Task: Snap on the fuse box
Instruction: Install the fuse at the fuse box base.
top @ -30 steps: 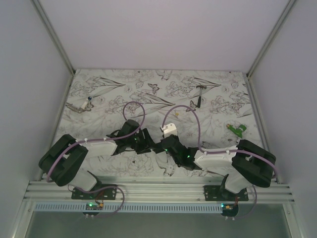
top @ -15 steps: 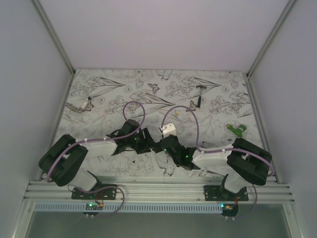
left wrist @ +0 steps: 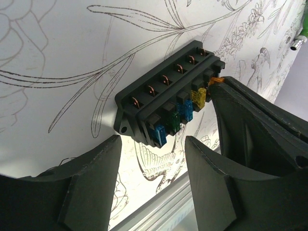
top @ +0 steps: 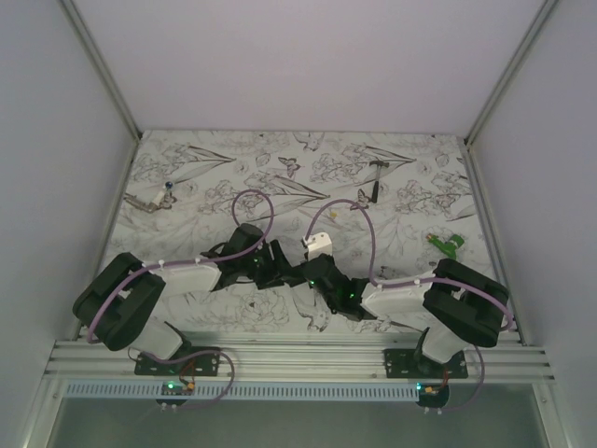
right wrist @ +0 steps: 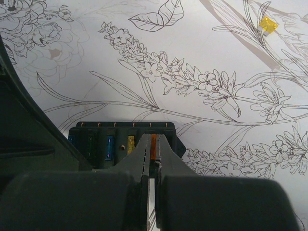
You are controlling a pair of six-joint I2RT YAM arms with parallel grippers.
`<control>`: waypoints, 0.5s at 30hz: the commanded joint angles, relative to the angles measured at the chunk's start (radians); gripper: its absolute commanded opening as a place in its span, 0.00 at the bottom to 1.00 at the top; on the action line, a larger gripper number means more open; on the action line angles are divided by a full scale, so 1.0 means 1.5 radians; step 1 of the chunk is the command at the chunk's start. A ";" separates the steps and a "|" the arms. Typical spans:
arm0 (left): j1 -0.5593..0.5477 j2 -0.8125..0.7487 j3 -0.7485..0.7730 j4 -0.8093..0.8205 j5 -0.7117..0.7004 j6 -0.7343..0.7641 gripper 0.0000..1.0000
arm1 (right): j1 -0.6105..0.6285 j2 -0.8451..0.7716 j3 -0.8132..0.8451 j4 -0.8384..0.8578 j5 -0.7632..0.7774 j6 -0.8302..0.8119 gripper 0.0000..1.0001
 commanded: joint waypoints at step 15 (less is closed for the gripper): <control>0.004 -0.005 0.015 -0.014 -0.008 0.007 0.59 | -0.026 -0.071 0.016 -0.087 -0.078 0.035 0.29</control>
